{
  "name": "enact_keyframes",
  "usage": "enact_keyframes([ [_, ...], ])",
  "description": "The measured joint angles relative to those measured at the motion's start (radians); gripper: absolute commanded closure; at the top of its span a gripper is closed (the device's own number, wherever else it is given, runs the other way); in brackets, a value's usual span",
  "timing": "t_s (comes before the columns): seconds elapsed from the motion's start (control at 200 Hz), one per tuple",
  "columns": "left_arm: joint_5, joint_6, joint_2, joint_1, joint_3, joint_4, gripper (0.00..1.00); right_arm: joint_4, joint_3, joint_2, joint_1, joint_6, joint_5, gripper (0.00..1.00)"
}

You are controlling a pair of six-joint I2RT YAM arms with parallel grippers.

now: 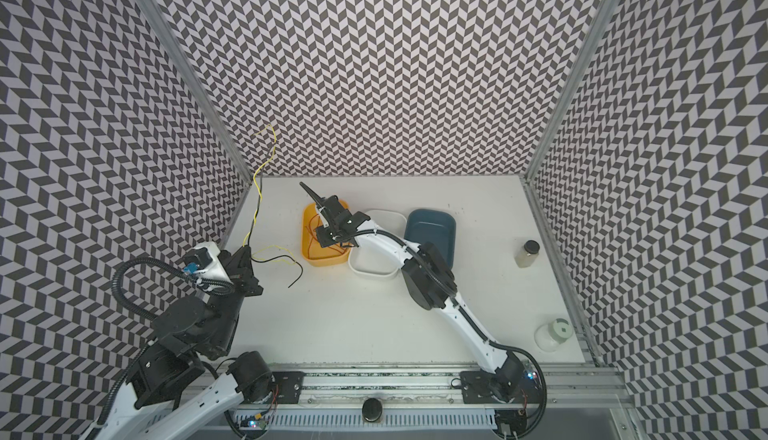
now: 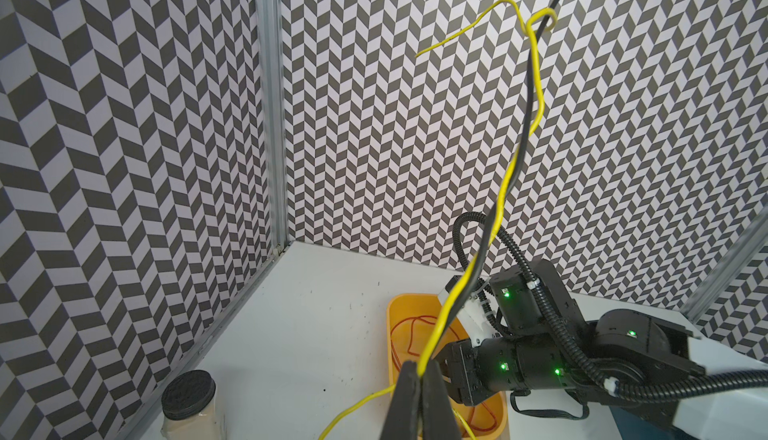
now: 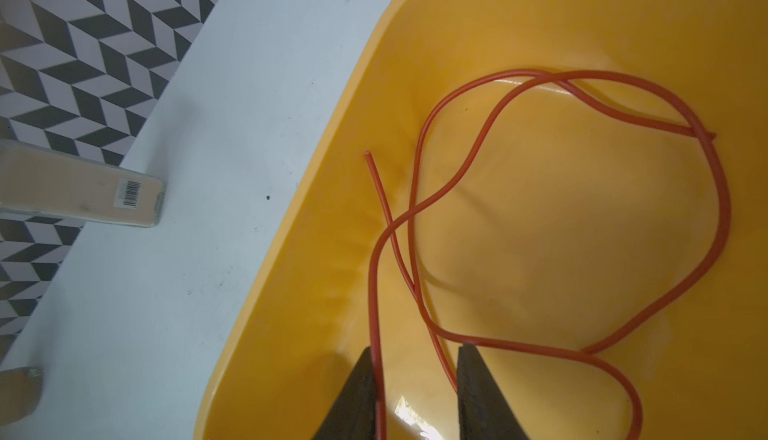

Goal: Untangle the cables

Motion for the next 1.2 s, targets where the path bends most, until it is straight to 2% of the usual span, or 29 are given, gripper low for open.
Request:
enact_keyframes([
  [0.366,0.002,0.000,0.000,0.000,0.000,0.000,1.00,-0.012,-0.032,-0.086,-0.006,-0.007,0.000,0.47],
  [0.781,0.043,0.001,0.010,0.000,0.000,0.001,1.00,-0.026,-0.045,-0.155,-0.031,-0.041,0.010,0.44],
  [0.921,0.152,0.003,0.052,0.000,0.000,0.000,1.00,-0.001,-0.218,-0.354,-0.066,-0.044,0.005,0.43],
  [1.197,0.413,0.003,0.129,0.000,0.002,0.001,1.00,0.253,-0.689,-0.950,-0.196,0.002,-0.075,0.42],
])
